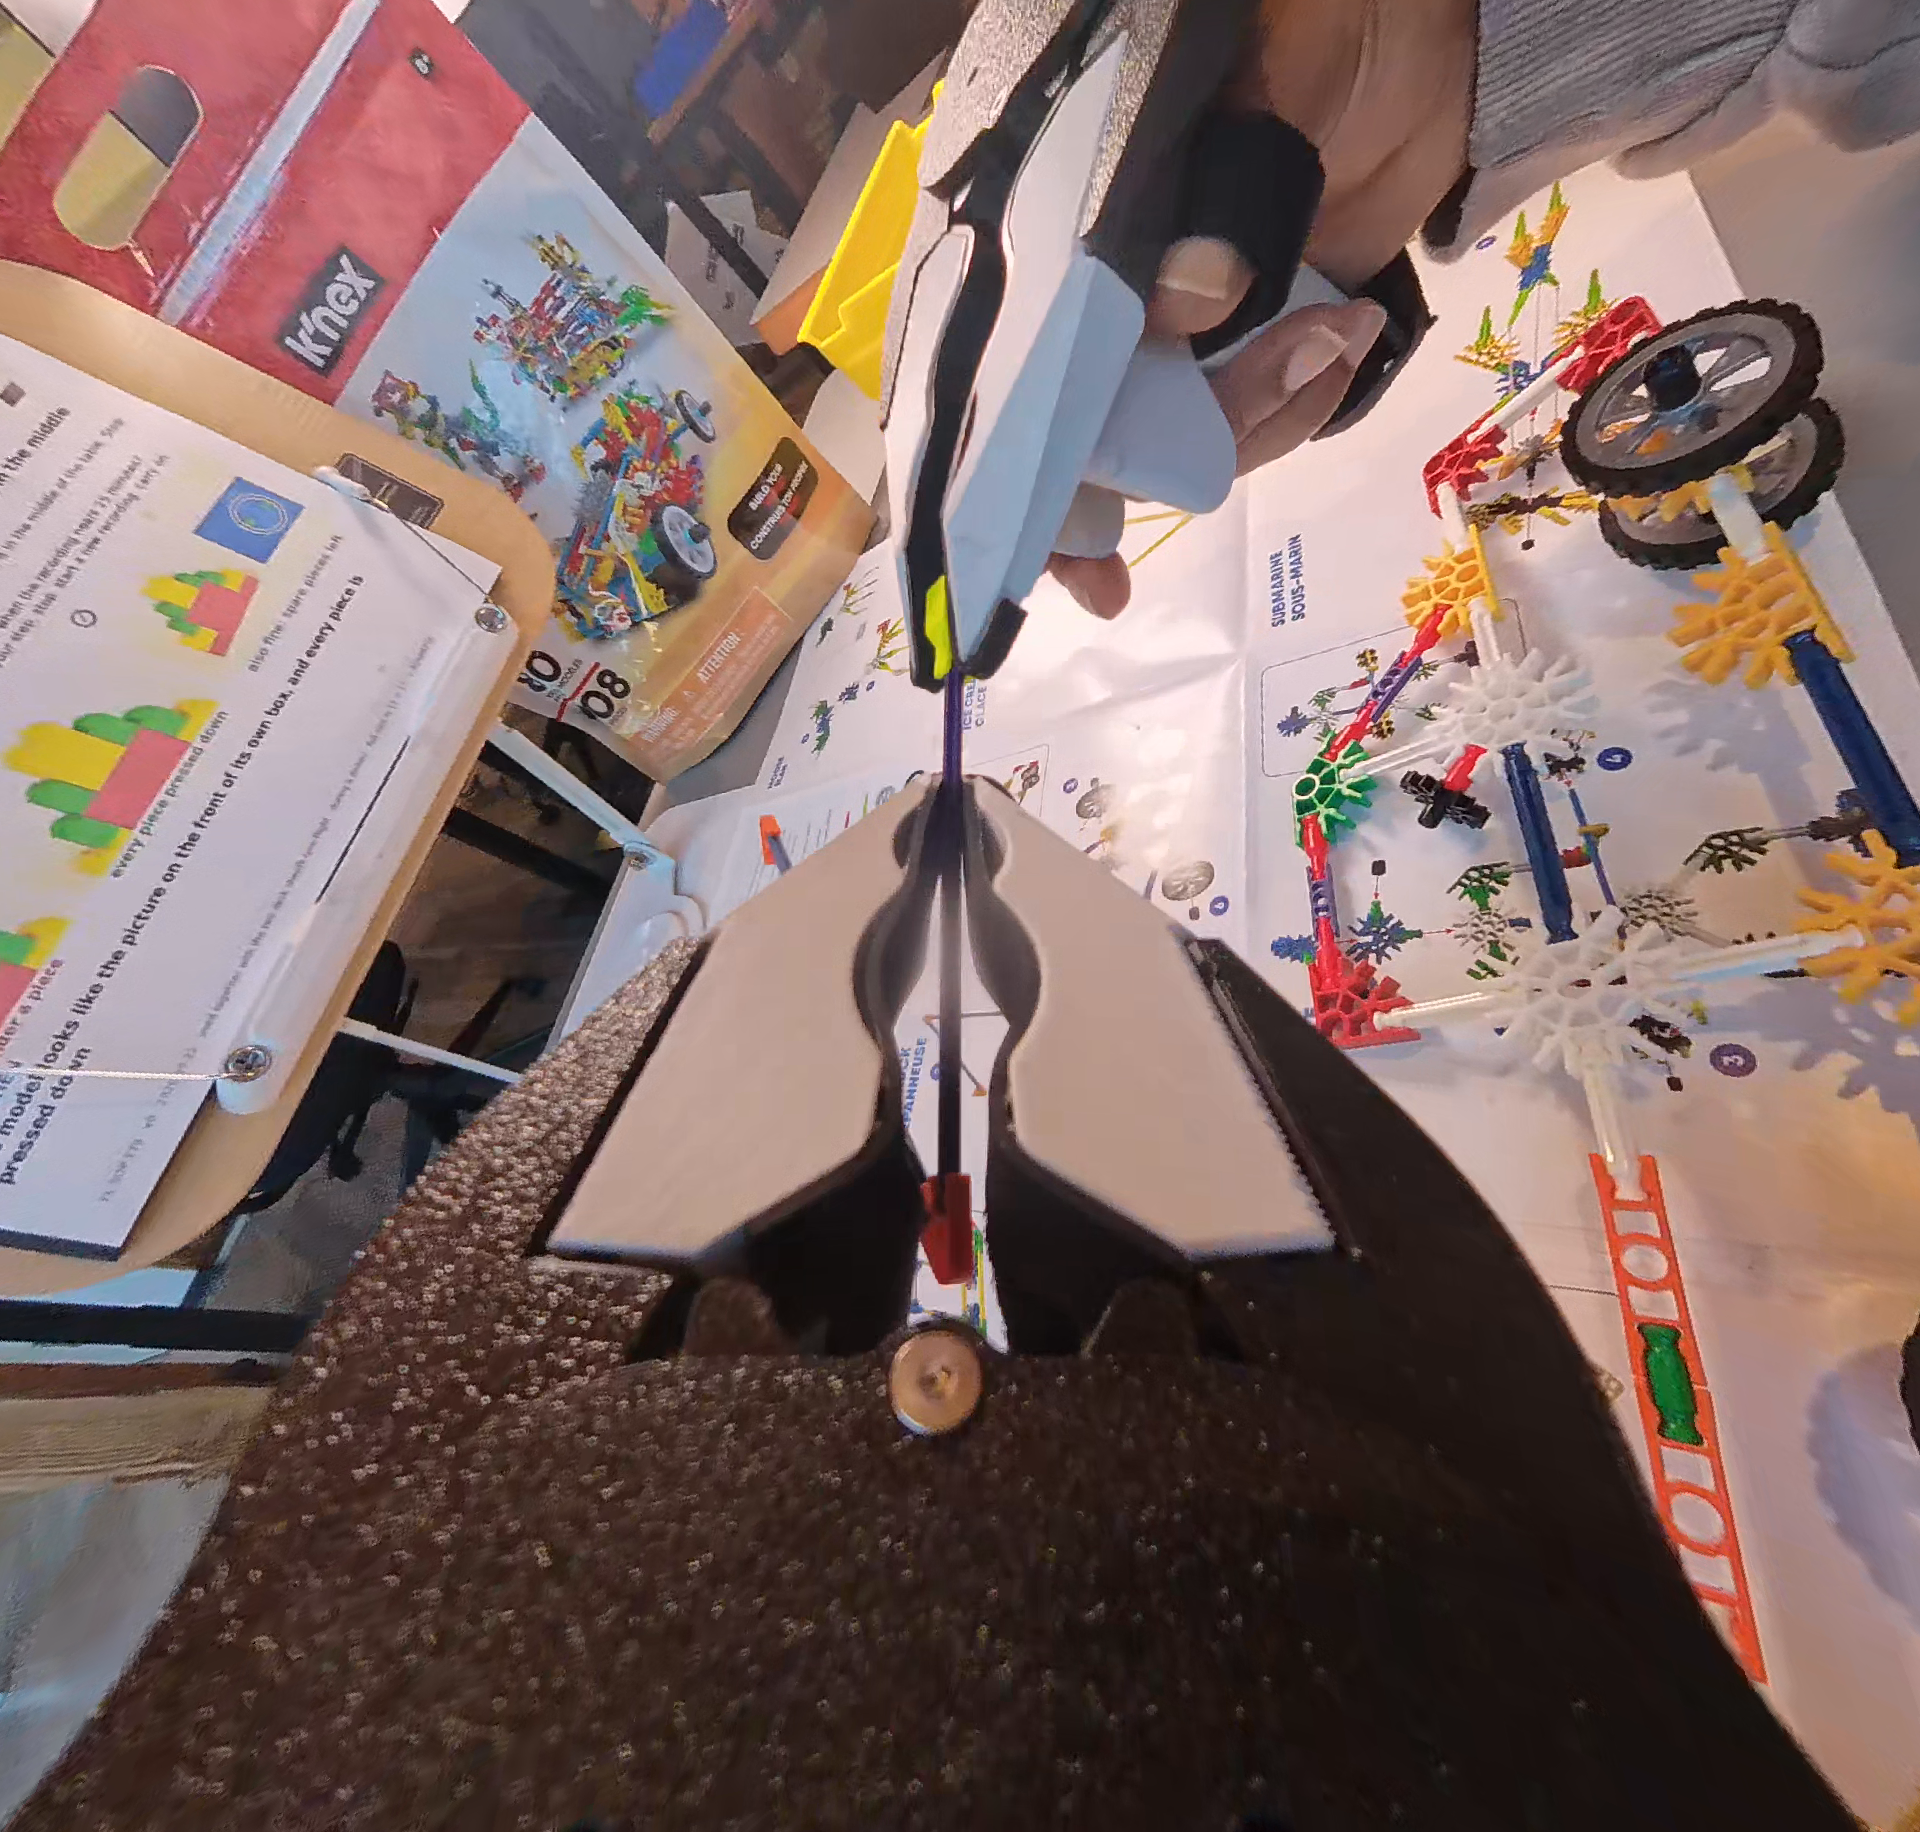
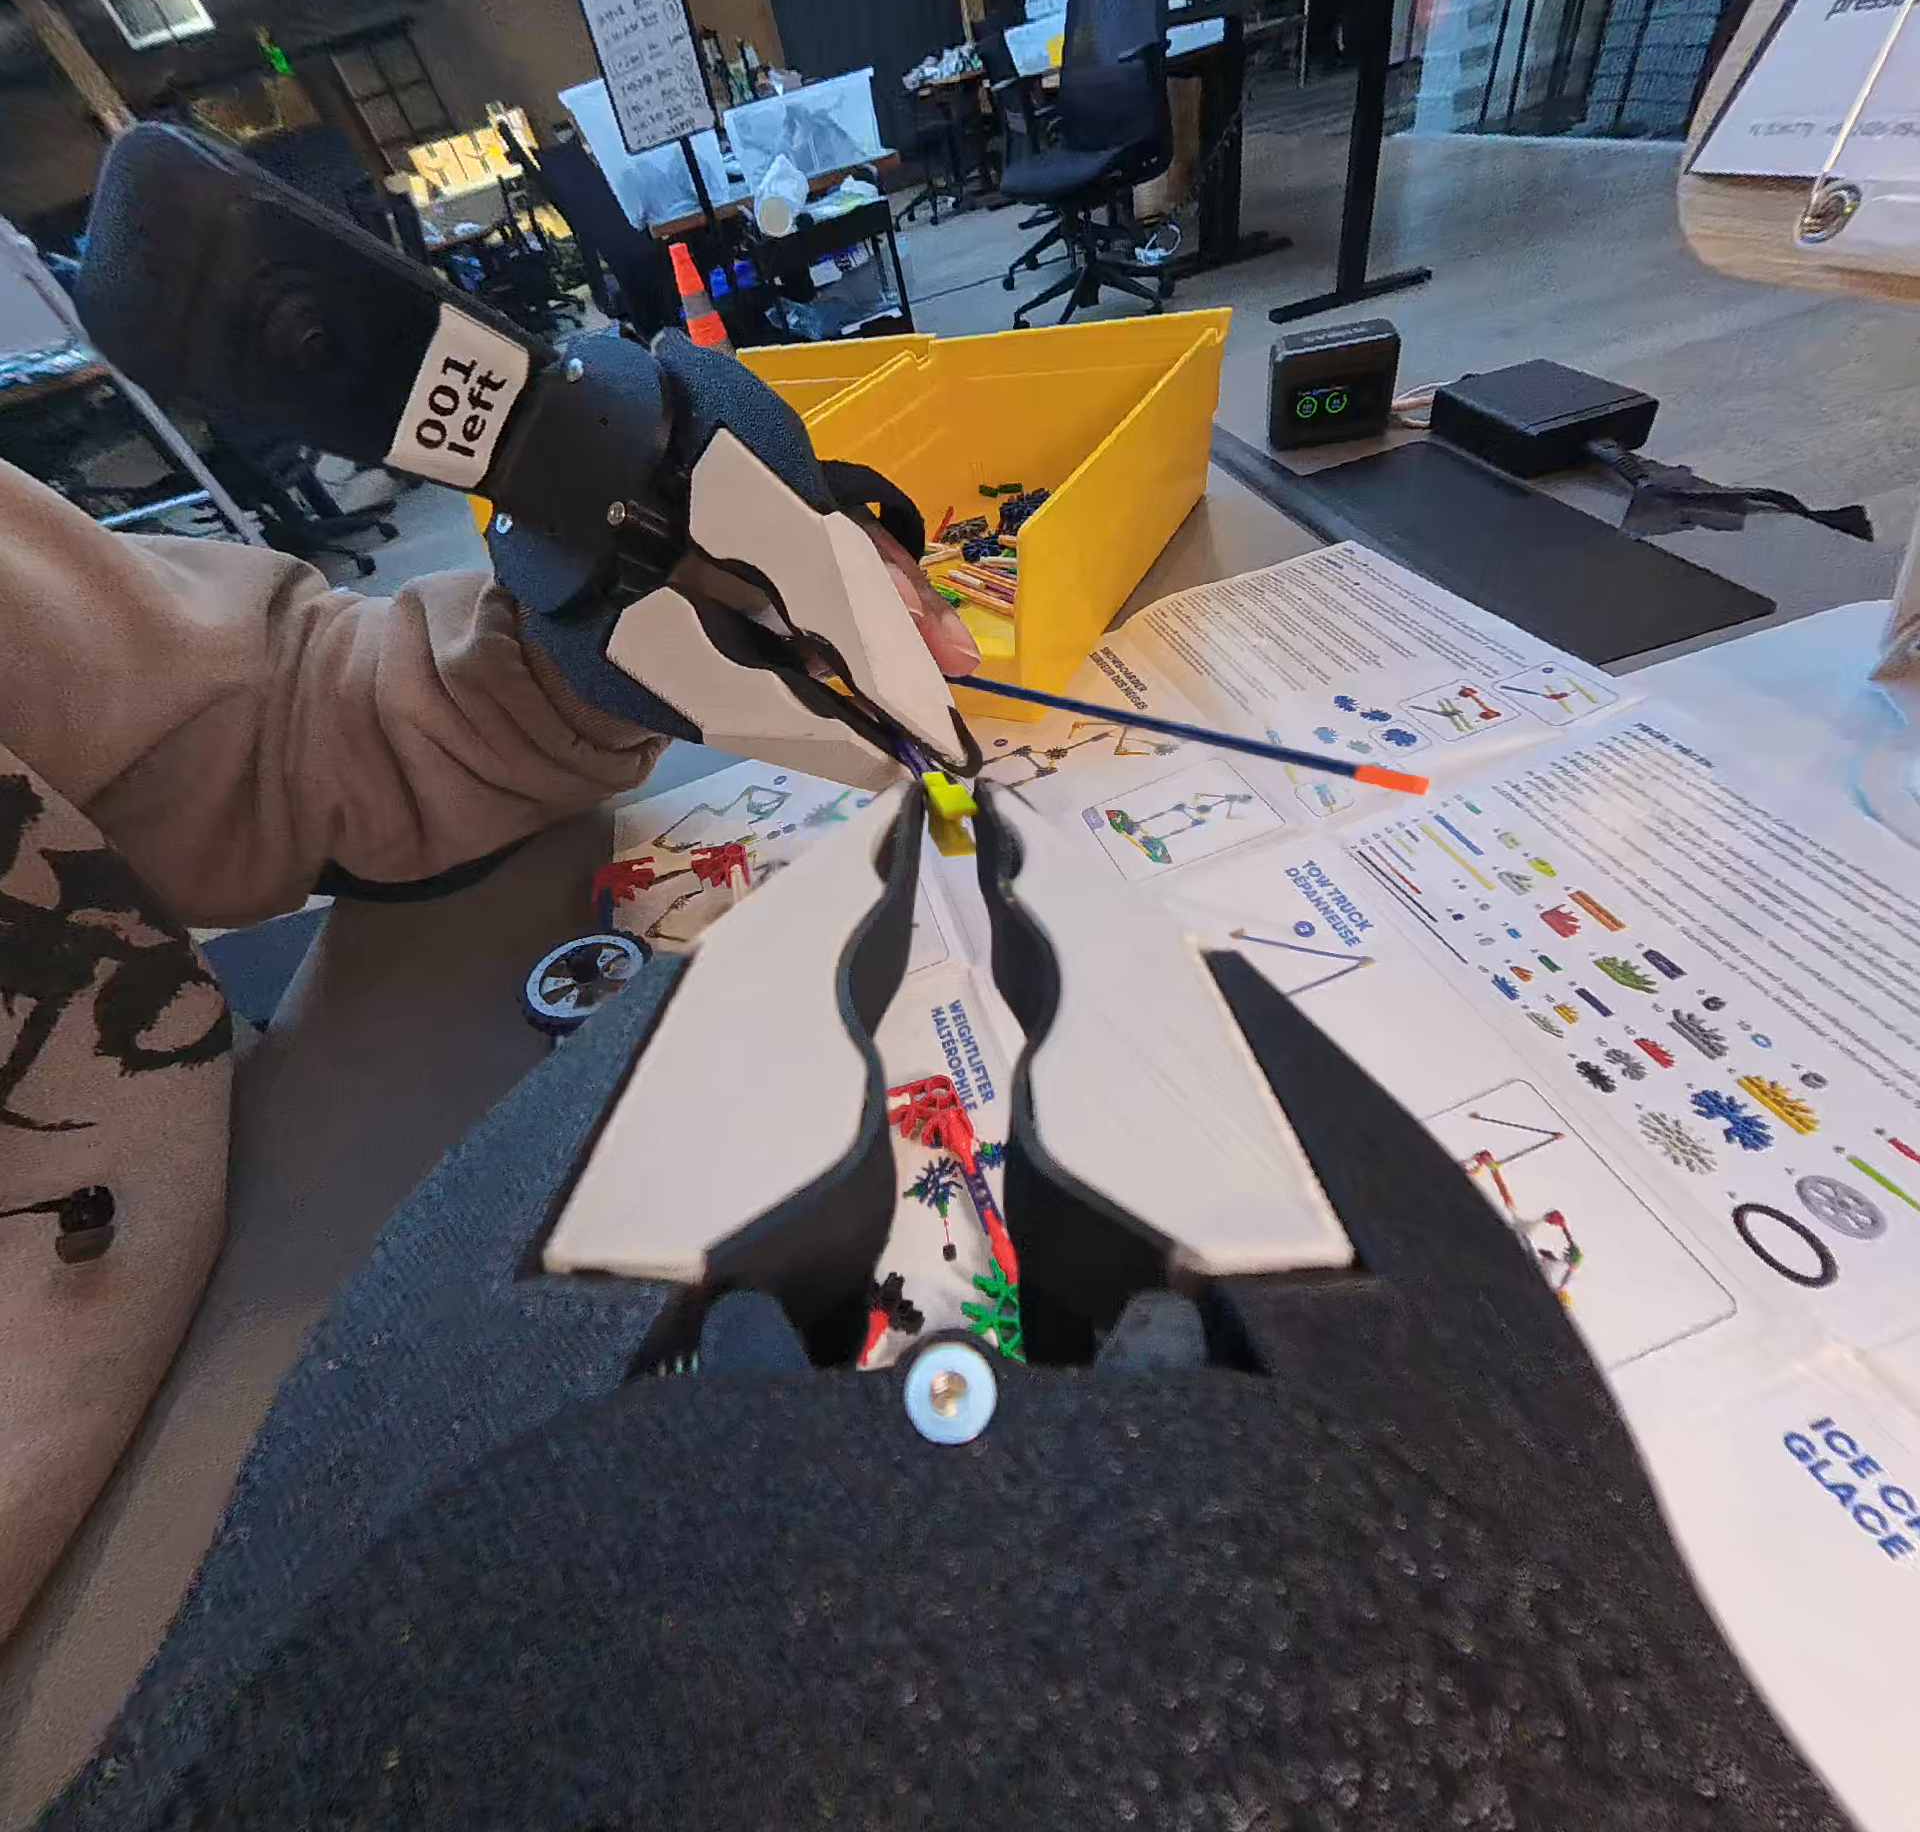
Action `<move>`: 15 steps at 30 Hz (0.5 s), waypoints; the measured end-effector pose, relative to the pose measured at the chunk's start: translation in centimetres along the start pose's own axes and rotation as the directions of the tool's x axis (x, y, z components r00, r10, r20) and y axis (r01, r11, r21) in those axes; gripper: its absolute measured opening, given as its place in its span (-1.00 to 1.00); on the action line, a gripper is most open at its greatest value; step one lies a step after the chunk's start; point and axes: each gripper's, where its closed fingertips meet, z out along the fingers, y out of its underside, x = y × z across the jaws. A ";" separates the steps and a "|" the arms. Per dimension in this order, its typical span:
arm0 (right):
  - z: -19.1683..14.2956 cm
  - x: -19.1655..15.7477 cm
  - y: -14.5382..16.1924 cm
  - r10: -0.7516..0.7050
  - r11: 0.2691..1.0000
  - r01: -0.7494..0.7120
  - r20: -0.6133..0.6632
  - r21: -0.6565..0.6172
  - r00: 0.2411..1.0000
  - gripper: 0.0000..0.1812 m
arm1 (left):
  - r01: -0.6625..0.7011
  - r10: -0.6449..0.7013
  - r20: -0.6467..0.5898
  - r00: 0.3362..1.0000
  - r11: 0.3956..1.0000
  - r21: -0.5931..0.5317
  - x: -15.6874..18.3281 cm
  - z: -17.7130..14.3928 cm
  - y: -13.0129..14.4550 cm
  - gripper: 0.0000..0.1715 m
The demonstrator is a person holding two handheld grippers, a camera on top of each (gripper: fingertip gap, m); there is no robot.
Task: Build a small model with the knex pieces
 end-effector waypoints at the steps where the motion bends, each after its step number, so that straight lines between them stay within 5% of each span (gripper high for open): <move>1: 0.0 0.1 0.1 -0.014 1.000 0.014 -0.006 -0.009 1.000 -0.92 | -0.006 0.006 0.005 1.000 1.000 -0.007 0.0 0.1 0.1 -1.00; 5: -0.3 -0.3 0.0 -0.091 0.996 0.091 -0.002 -0.021 0.996 -0.94 | 0.023 -0.023 -0.028 0.999 1.000 0.000 0.5 0.2 0.0 -1.00; 10: -0.4 -2.1 1.0 -0.245 0.965 0.250 0.071 -0.075 0.967 -0.96 | 0.230 -0.209 -0.303 0.930 0.973 0.033 3.5 -0.4 -0.9 -0.84; 15: -0.8 -3.3 1.1 -0.283 0.953 0.293 0.118 -0.078 0.952 -0.95 | 0.372 -0.320 -0.391 0.863 0.926 0.063 3.5 -1.0 -2.1 -0.99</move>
